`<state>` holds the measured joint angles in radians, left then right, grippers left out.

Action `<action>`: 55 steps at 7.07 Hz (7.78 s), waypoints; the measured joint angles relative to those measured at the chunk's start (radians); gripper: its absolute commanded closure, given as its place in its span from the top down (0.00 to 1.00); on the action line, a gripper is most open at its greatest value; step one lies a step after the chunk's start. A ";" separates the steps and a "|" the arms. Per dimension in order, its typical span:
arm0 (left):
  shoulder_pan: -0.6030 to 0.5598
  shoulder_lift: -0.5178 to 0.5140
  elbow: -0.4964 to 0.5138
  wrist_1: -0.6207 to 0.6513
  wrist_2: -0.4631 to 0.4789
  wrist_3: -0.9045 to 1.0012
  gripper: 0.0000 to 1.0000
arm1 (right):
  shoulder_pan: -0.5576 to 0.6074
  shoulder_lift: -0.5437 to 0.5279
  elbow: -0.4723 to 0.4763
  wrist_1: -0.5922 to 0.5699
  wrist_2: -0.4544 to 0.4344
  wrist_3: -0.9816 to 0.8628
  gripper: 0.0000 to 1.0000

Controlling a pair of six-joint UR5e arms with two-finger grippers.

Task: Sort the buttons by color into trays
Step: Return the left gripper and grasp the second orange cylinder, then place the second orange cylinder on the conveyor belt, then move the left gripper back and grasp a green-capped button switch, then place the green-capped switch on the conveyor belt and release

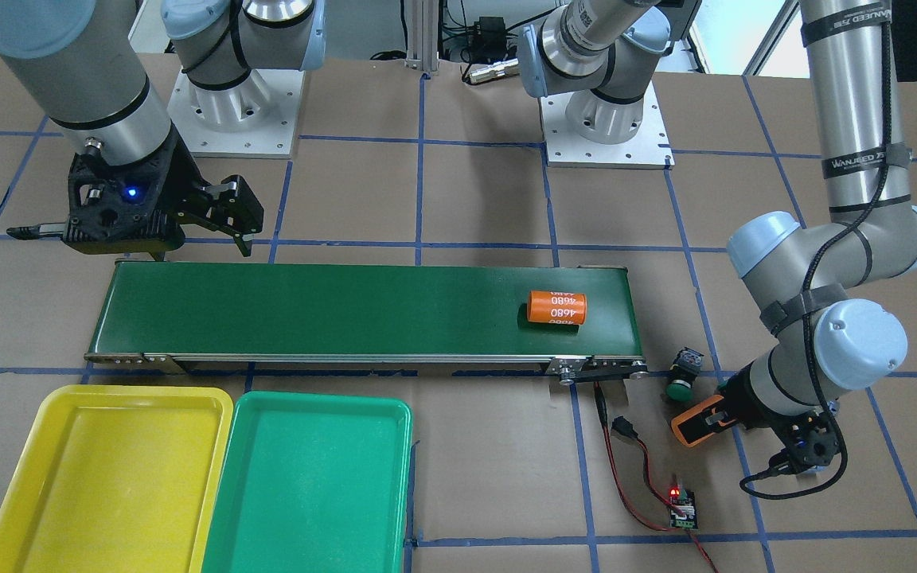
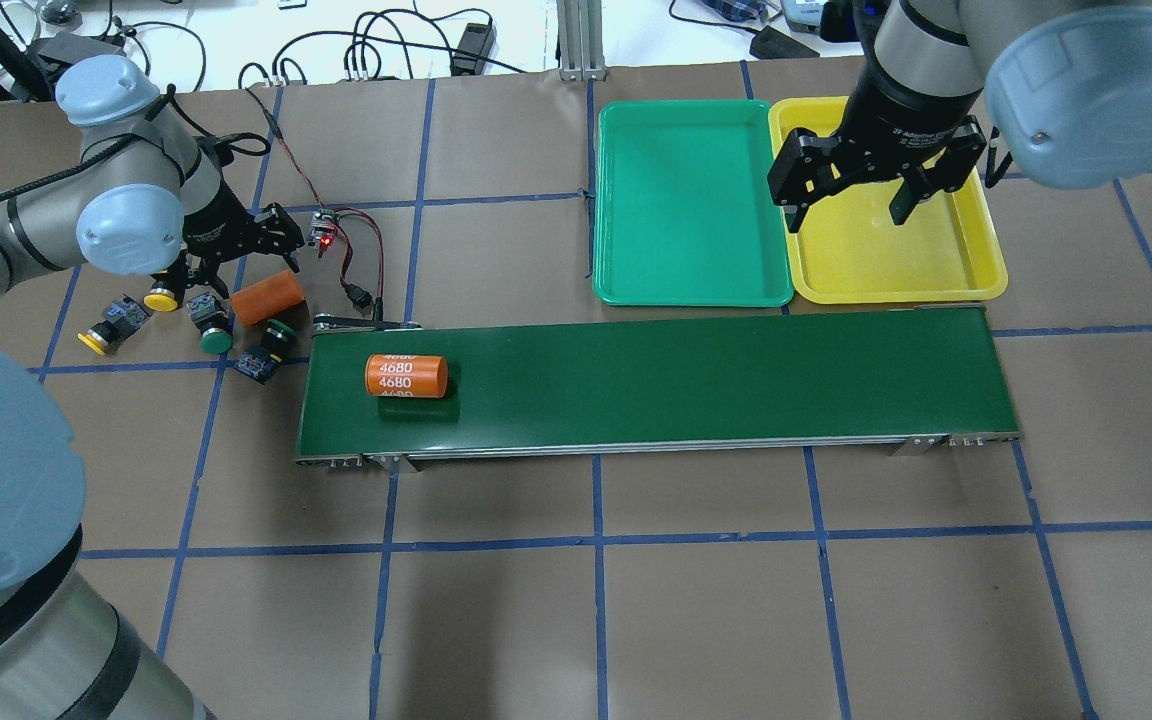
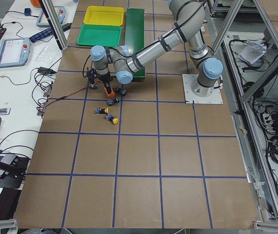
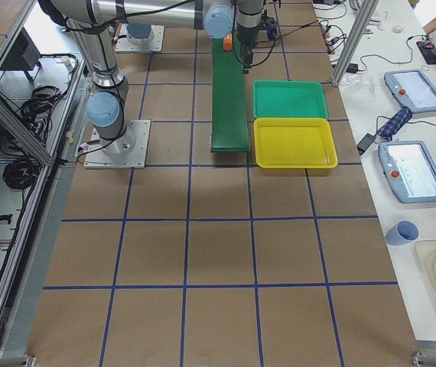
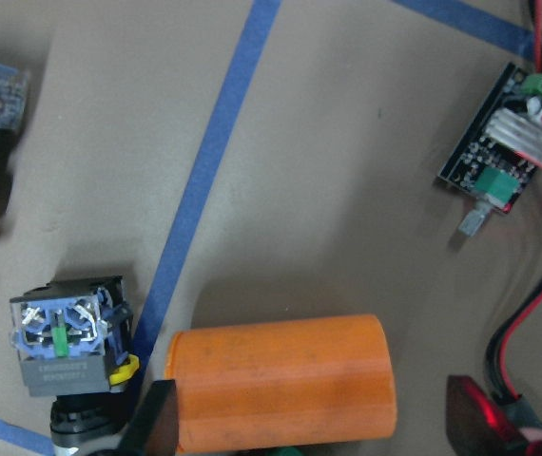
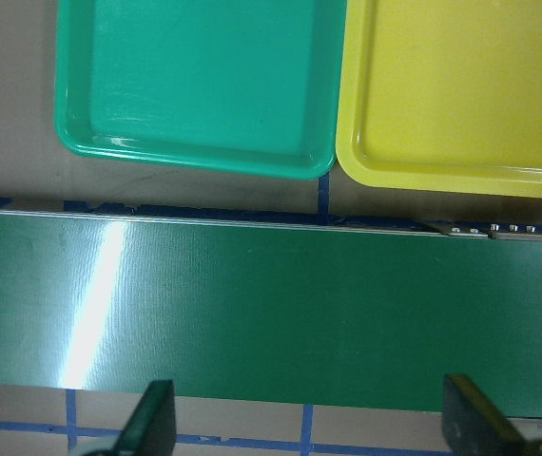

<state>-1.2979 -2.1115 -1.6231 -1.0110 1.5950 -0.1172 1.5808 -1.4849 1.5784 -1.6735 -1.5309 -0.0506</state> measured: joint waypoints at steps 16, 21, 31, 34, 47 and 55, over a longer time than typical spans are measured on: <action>-0.231 0.317 -0.132 -0.270 0.020 0.202 0.00 | 0.000 0.000 0.000 0.000 0.000 0.000 1.00; -0.251 0.314 -0.234 -0.246 0.020 0.270 0.98 | 0.000 0.000 0.000 0.000 0.000 0.000 1.00; -0.045 0.294 -0.178 -0.127 0.018 0.546 1.00 | 0.000 0.000 0.001 0.000 0.000 0.000 1.00; 0.007 0.196 -0.185 0.007 0.018 0.742 1.00 | 0.001 0.000 0.001 0.000 0.000 0.000 1.00; 0.017 0.082 -0.216 0.068 0.010 0.811 0.00 | 0.001 0.000 0.002 0.002 0.000 0.000 1.00; -0.064 0.260 -0.138 -0.160 0.009 0.451 0.00 | -0.001 -0.003 0.015 0.000 -0.002 0.000 1.00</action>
<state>-1.3614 -1.8518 -1.7614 -1.1707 1.6039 0.3342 1.5800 -1.4879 1.5937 -1.6736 -1.5324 -0.0506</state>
